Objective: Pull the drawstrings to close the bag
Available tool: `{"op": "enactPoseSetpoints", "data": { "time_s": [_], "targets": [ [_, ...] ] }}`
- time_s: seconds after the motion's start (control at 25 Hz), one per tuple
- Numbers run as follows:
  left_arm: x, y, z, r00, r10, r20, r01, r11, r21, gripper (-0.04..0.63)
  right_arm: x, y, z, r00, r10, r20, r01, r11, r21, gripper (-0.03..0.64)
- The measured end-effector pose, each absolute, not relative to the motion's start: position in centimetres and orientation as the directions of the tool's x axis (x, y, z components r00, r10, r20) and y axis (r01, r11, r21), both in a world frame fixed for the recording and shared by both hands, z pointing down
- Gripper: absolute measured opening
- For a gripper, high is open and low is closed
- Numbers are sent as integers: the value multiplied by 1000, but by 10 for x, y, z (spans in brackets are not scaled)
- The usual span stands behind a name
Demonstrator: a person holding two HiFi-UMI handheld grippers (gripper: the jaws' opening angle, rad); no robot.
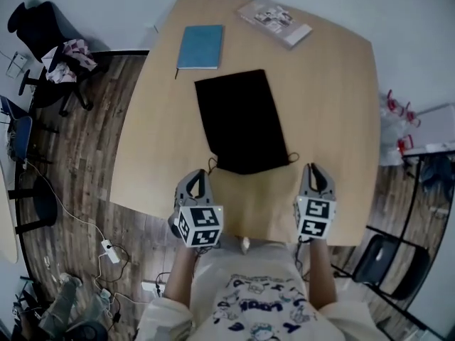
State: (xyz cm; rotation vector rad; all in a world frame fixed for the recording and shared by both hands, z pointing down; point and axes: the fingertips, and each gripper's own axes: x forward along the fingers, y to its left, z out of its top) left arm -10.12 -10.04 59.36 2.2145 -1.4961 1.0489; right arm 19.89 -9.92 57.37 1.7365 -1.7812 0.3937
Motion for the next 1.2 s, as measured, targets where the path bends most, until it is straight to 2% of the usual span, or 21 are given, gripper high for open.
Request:
{"op": "enactPoseSetpoints", "data": {
  "time_s": [0.04, 0.12, 0.16, 0.28, 0.44, 0.56, 0.6, 0.64, 0.76, 0.88, 1.2],
  "targets": [
    [-101, -102, 599, 211, -679, 703, -878, -448, -169, -6, 201, -100, 580, 40, -777, 628, -971, 117, 207, 15],
    [-98, -103, 610, 242, -645, 725, -853, -497, -158, -6, 201, -101, 594, 6, -737, 675, -965, 171, 196, 88],
    [-95, -104, 615, 261, -625, 736, -839, -524, -147, -6, 200, -102, 601, -13, -717, 697, -961, 202, 190, 103],
    [-89, -105, 626, 303, -574, 761, -805, -582, -119, -6, 195, -104, 617, -81, -657, 750, -918, 343, 201, 118],
    [-89, -107, 640, 331, -497, 803, -760, -645, -86, -6, 183, -110, 626, -187, -556, 810, -794, 571, 209, 152],
    [-90, -111, 648, 343, -448, 826, -718, -692, -77, -6, 178, -115, 634, -234, -498, 835, -702, 681, 210, 158],
    [-90, -112, 650, 344, -428, 835, -698, -712, -77, 7, 176, -116, 637, -244, -475, 846, -662, 719, 212, 159],
    [-90, -111, 652, 344, -405, 847, -673, -735, -78, 51, 175, -114, 641, -251, -441, 862, -616, 759, 209, 160],
    [-88, -105, 657, 335, -321, 886, -576, -814, -77, 146, 178, -102, 658, -252, -311, 916, -473, 866, 164, 160],
    [-87, -99, 662, 324, -243, 914, -480, -875, -62, 198, 181, -97, 667, -241, -232, 942, -377, 917, 129, 158],
    [-72, -113, 668, 311, -177, 934, -341, -938, -65, 209, 190, -96, 681, -138, -133, 981, -181, 978, 107, 156]
  ]
}}
